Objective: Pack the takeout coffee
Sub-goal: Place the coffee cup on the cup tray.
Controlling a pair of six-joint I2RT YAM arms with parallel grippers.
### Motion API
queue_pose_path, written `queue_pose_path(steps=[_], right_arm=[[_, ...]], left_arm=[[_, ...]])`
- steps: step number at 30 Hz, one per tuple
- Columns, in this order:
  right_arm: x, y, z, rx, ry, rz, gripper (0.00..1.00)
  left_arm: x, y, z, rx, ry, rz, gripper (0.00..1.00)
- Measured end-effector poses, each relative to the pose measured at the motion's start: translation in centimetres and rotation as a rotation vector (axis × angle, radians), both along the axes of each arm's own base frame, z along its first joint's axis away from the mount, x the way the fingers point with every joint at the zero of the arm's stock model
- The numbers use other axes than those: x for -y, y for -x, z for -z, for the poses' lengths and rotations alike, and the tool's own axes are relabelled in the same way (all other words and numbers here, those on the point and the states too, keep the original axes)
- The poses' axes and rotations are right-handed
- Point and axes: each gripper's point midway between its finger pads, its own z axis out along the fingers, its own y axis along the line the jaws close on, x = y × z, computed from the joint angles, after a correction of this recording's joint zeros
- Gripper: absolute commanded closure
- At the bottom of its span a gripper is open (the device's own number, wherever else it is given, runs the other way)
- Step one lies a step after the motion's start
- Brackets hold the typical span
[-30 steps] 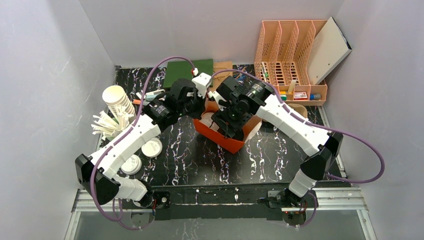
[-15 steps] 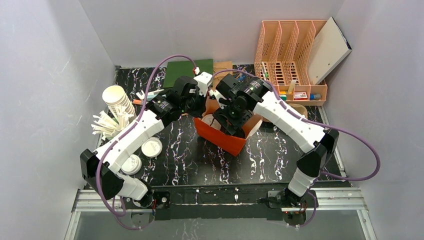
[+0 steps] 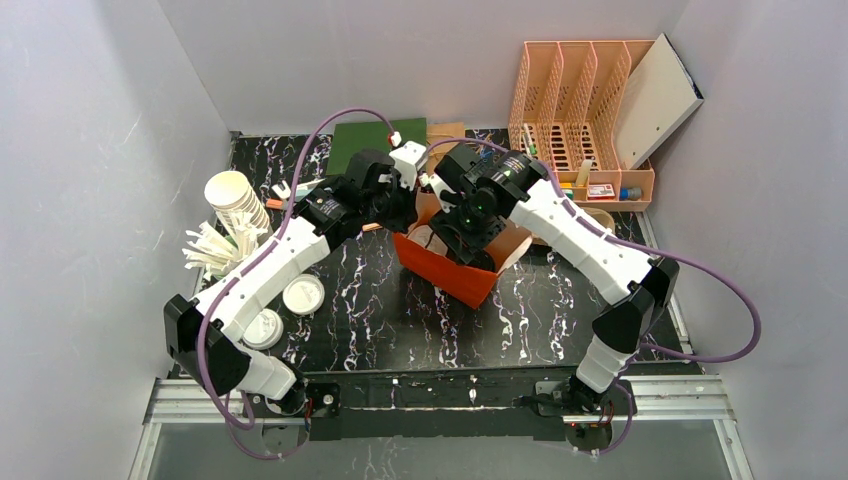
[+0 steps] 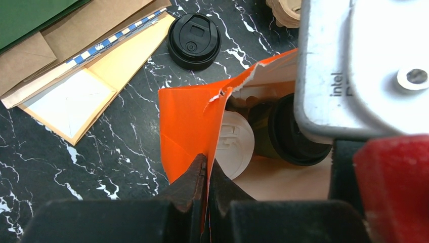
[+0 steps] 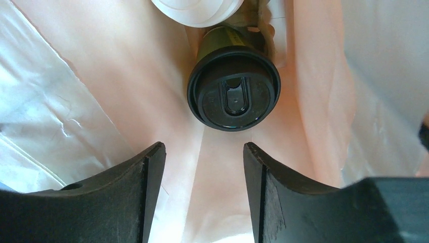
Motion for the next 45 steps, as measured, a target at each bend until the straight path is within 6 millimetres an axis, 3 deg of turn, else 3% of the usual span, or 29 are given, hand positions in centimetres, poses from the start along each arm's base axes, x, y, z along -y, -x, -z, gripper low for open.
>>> queue_pose_path(steps=[12,25,29,32,45], right_arm=[[0.6,-0.9,0.0,0.007,-0.003,0.002,0.36],[1.3,-1.8,0.0,-0.013,-0.021,0.060,0.47],[0.2,-5.5,-2.8,0.125,-0.166,0.129,0.48],[0.0,-6.6,-5.1,0.197,-0.237,0.155,0.47],[-1.7,-8.2,-12.3,0.367,-0.427,0.145,0.43]], left_arm=[[0.2,-0.6,0.4,-0.013,0.020,-0.001,1.00],[0.3,-1.1,0.8,-0.019,0.024,-0.013,1.00],[-1.2,0.6,4.4,-0.139,-0.068,-0.019,1.00],[-1.4,1.2,5.6,-0.183,-0.093,-0.012,1.00],[-1.3,1.1,5.1,-0.206,-0.113,-0.010,1.00]])
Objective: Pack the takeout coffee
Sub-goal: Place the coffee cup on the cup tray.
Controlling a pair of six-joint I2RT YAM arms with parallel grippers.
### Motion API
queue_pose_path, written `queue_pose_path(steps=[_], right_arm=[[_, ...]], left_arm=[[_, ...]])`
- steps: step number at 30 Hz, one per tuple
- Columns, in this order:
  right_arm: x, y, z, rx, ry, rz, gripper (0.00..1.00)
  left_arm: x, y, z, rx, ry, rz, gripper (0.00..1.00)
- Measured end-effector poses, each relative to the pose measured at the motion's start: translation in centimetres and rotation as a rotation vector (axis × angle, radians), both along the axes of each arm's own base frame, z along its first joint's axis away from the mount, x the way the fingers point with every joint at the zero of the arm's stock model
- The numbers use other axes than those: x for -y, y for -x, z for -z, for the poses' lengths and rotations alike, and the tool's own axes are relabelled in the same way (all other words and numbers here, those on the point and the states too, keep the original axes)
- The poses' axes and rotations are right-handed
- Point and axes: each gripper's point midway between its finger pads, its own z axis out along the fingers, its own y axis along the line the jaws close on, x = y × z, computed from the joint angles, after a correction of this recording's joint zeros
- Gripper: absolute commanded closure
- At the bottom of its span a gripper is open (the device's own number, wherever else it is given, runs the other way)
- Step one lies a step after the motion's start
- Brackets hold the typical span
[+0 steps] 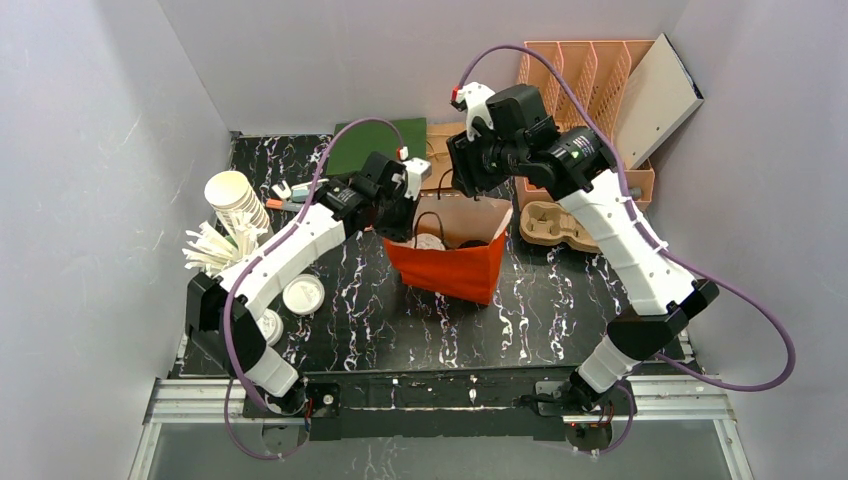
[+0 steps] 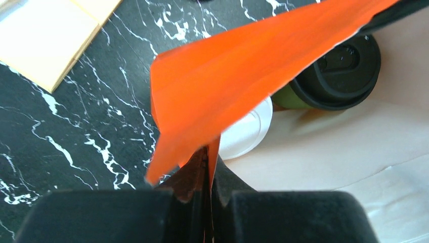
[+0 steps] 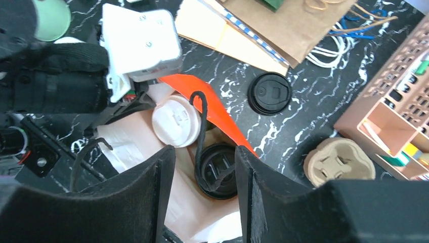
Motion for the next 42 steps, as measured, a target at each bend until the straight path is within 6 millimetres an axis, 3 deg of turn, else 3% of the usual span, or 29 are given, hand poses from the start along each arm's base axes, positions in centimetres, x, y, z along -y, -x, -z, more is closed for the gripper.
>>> queue_pose_path(steps=[3,9,13,19,24,28,38,40,42], right_arm=[[0.7,-0.6,0.1,0.016,0.022,0.044,0.38],[3.1,-1.6,1.6,-0.011,0.054,0.151,0.30],[4.2,-2.1,2.0,-0.025,0.048,0.193,0.33],[4.0,-2.1,1.8,-0.038,0.020,0.173,0.51],[3.3,-2.3,1.5,-0.031,-0.001,0.145,0.81],[2.6,-3.1,1.3,-0.023,-0.014,0.140,0.99],[3.7,-4.6,1.5,0.014,0.030,0.224,0.96],[3.8,-4.8,1.3,0.022,0.032,0.236,0.81],[3.9,-4.9,1.3,0.025,0.032,0.244,0.59]], left_arm=[[0.5,-0.7,-0.9,0.007,0.002,-0.001,0.96],[0.7,-1.3,-1.4,-0.002,-0.008,-0.017,0.79],[0.7,-1.4,-1.6,-0.006,-0.009,-0.031,0.64],[1.0,-2.1,-3.3,0.023,0.016,-0.061,0.63],[1.3,-2.9,-4.9,0.057,0.050,-0.089,0.63],[1.2,-3.4,-5.6,0.075,0.056,-0.108,0.63],[0.1,-5.4,-9.1,0.185,0.060,-0.182,0.61],[-0.2,-5.8,-9.8,0.209,0.058,-0.200,0.59],[-0.5,-6.1,-10.3,0.227,0.055,-0.218,0.57]])
